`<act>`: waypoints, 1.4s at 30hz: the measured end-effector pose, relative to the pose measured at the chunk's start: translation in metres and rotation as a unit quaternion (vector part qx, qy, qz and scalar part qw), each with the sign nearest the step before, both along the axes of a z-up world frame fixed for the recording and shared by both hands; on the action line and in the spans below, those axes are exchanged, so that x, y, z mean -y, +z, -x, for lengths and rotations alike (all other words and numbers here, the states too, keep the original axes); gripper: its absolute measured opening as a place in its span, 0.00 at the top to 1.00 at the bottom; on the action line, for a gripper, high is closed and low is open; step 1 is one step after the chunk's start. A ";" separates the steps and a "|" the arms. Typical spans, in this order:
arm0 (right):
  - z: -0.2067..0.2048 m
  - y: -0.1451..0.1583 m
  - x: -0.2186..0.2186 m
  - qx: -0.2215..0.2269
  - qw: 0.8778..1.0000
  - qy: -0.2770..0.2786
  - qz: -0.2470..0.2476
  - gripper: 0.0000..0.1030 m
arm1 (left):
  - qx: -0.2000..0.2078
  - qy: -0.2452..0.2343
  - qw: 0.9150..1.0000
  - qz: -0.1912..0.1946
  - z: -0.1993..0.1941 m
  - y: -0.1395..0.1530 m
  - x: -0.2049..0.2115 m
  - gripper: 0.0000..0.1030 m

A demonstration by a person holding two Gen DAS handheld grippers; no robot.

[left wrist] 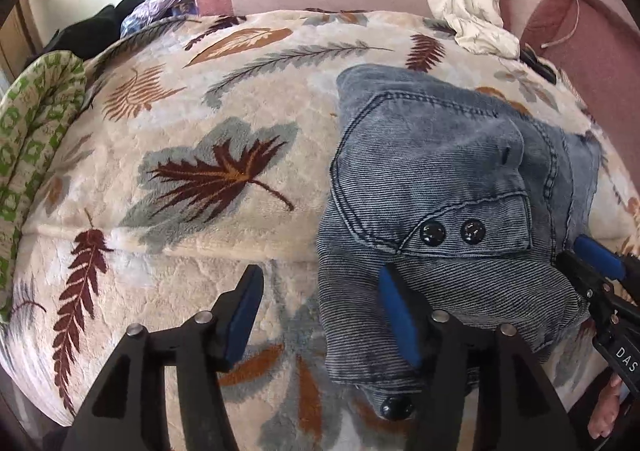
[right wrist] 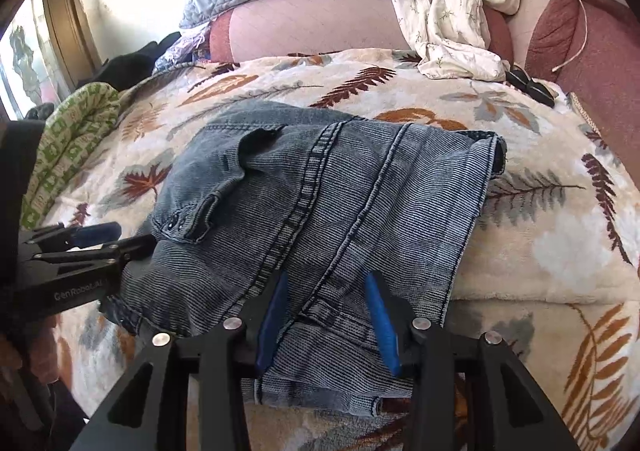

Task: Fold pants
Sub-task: 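Release the jeans and lift both grippers away from the folded stack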

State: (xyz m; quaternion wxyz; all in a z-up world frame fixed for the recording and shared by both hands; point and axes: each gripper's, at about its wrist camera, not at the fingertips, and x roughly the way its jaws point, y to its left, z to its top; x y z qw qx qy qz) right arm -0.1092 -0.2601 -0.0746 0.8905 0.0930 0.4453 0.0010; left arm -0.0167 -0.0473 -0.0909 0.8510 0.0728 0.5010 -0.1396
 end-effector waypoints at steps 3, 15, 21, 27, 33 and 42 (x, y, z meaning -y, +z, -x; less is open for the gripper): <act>0.005 0.010 0.010 0.013 1.000 -0.010 -0.021 0.30 | -0.002 0.006 1.000 0.008 -0.001 0.007 -0.007 0.37; 0.021 0.044 0.081 0.080 0.984 -0.118 -0.104 0.24 | 0.040 0.039 0.997 0.060 -0.014 0.047 -0.027 0.28; 0.019 0.033 0.107 0.055 0.975 -0.153 -0.153 0.23 | 0.031 0.019 0.998 0.049 -0.019 0.039 -0.013 0.27; 0.018 0.029 0.113 0.047 0.974 -0.161 -0.151 0.22 | 0.004 0.013 0.998 0.058 -0.025 0.024 -0.008 0.27; 0.013 0.023 0.117 0.030 0.974 -0.166 -0.150 0.22 | -0.007 0.012 0.998 0.067 -0.030 0.020 -0.010 0.27; 0.009 0.016 0.119 0.016 0.974 -0.166 -0.155 0.21 | -0.010 -0.010 0.998 0.064 -0.034 0.015 -0.007 0.27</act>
